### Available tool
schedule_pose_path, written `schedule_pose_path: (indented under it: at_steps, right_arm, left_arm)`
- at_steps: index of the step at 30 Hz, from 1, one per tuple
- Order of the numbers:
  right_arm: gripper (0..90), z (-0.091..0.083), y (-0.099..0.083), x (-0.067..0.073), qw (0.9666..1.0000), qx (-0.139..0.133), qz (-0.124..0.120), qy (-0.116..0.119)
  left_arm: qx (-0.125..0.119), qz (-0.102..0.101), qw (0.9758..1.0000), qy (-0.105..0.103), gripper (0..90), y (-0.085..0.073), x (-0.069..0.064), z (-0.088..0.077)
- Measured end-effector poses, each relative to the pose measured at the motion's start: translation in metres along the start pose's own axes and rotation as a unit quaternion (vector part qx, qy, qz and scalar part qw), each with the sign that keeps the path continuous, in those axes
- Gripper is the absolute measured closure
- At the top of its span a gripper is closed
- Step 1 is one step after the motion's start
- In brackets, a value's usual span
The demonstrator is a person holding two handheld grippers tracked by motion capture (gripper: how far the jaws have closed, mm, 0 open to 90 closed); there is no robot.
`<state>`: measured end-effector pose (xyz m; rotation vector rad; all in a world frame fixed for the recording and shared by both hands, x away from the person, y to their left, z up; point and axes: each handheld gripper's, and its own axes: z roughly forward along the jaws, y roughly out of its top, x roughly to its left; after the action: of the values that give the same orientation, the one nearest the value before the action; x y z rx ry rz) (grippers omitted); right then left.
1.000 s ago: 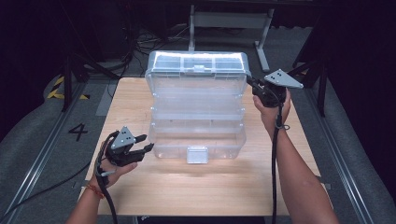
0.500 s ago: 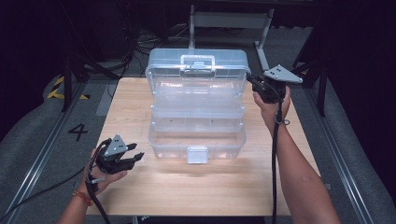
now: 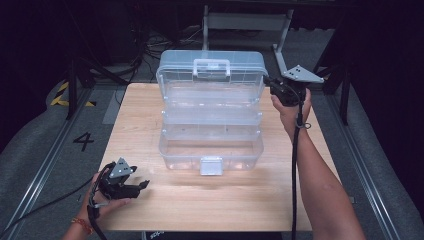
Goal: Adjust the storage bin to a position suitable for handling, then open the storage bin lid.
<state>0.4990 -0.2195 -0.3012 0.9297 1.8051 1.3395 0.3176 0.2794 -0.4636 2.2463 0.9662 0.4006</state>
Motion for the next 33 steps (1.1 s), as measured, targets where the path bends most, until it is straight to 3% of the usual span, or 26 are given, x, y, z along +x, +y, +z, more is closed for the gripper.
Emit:
schedule_pose_path:
  at_steps: [3,5,8,9,14,33]
  right_arm:
    - [84.6,0.003,0.002,-0.002,1.0000,0.003,0.001,0.003]
    - [84.6,0.004,0.003,-0.003,1.0000,0.006,0.001,0.003]
    - [84.5,0.005,0.004,-0.003,1.0000,0.009,-0.003,0.002]
    - [84.6,0.005,0.004,-0.003,1.0000,0.009,-0.003,0.002]
    - [84.6,0.008,0.005,-0.006,0.9999,0.012,0.001,0.004]
    - [84.3,0.023,0.012,-0.015,0.9996,0.027,0.008,0.010]
  left_arm:
    - [0.006,-0.002,1.0000,0.001,25.4,-0.006,0.002,0.002]
    - [0.014,-0.014,0.9998,0.001,23.8,-0.010,0.001,0.007]
    - [0.001,-0.008,0.9999,-0.006,21.2,-0.013,0.004,0.008]
    - [-0.004,-0.017,0.9998,-0.009,21.1,-0.014,0.003,0.009]
    - [-0.010,-0.005,0.9999,-0.007,20.1,-0.016,0.004,0.009]
    - [-0.011,-0.010,0.9998,-0.011,19.9,-0.016,0.004,0.009]
